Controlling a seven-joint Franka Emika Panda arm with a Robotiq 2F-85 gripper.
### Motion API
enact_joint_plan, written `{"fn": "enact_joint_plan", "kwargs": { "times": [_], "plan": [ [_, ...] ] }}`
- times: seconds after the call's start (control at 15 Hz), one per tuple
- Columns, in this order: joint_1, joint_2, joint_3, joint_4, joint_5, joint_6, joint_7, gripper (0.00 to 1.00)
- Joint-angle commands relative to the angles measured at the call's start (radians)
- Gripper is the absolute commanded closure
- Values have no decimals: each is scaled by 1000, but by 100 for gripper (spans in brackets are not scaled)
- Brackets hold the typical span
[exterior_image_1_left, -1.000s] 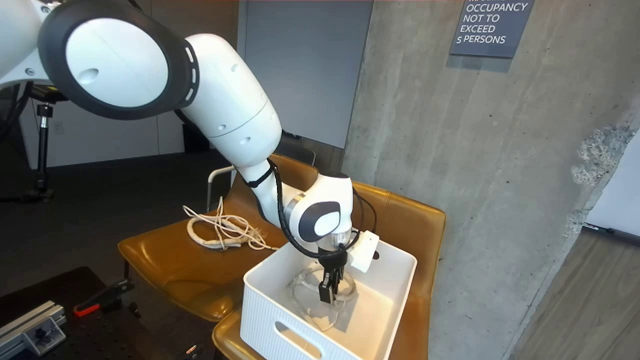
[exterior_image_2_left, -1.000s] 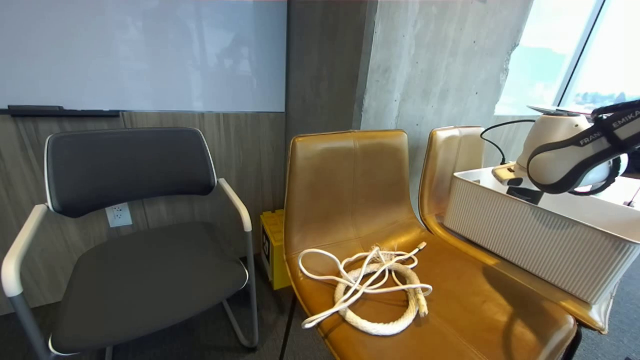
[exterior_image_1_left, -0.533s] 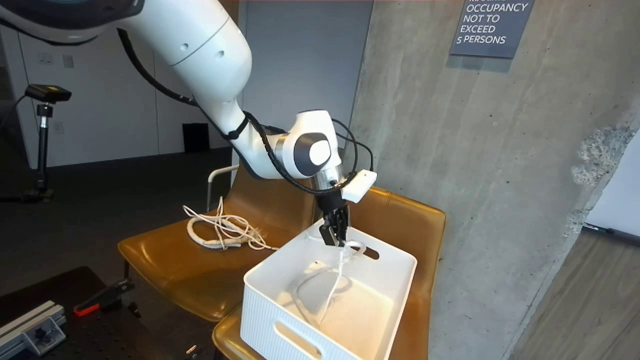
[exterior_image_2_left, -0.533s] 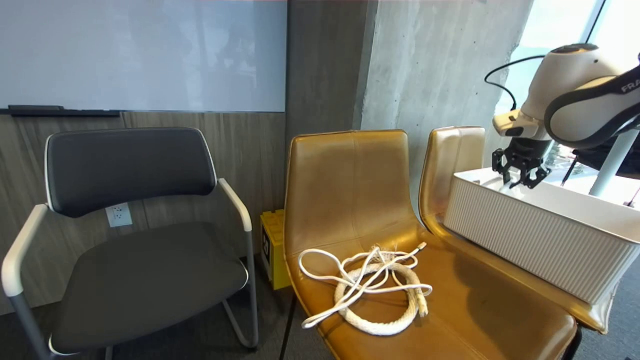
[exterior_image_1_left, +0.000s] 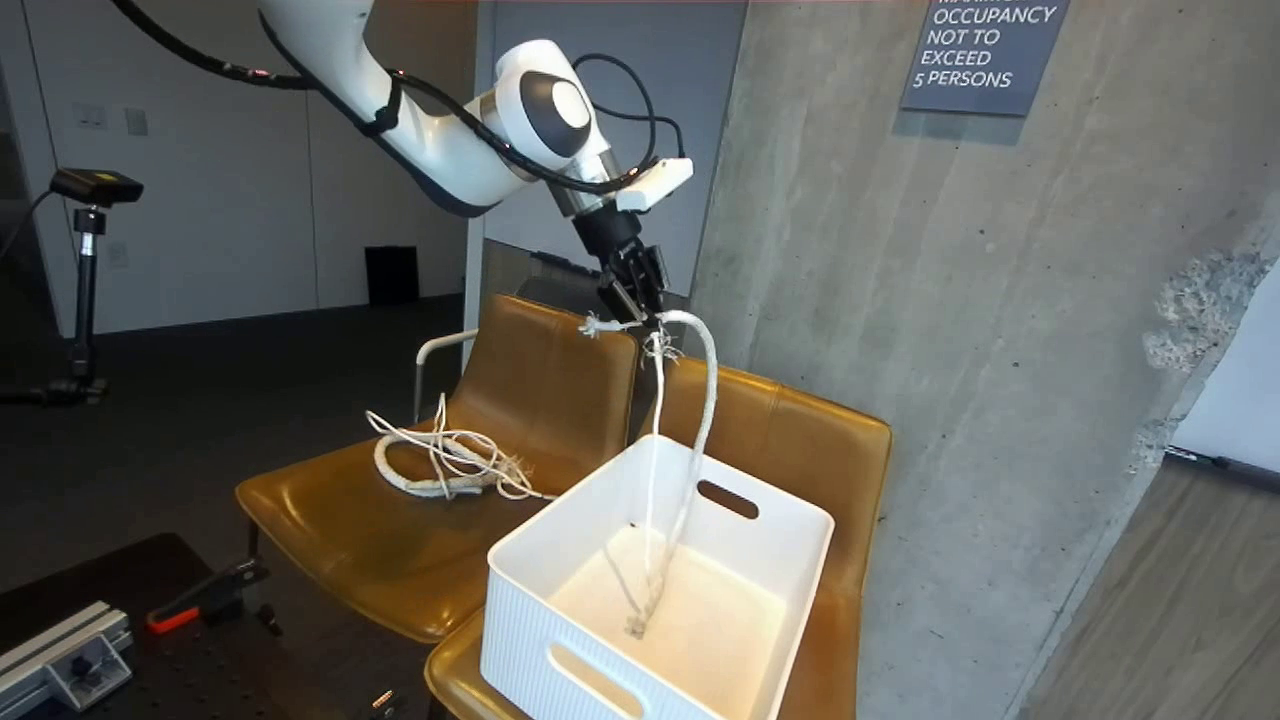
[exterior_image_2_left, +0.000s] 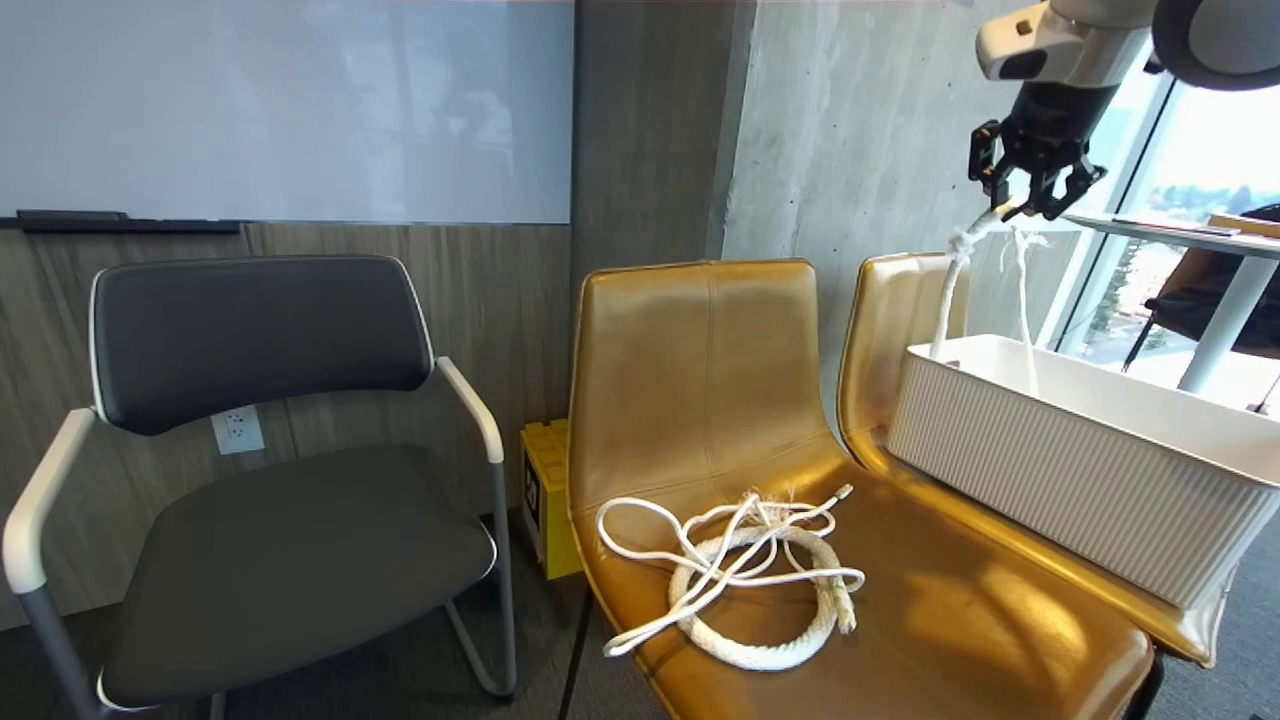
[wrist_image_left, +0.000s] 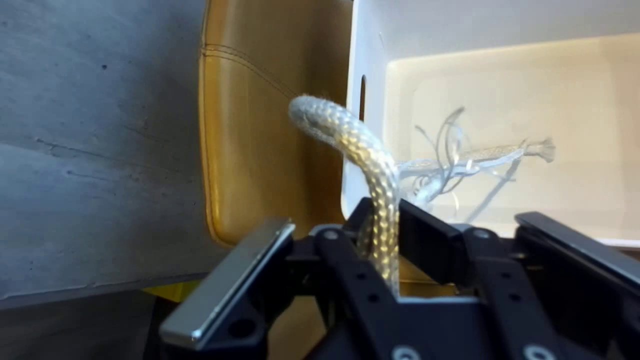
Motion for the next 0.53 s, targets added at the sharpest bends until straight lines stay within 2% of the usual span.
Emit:
{"fn": "enact_joint_plan", "kwargs": {
  "times": [0.0,0.47],
  "plan": [
    [65,-55,96,26,-86,-99,97,96],
    [246,9,308,146,-158,-273,212,96]
  ]
}}
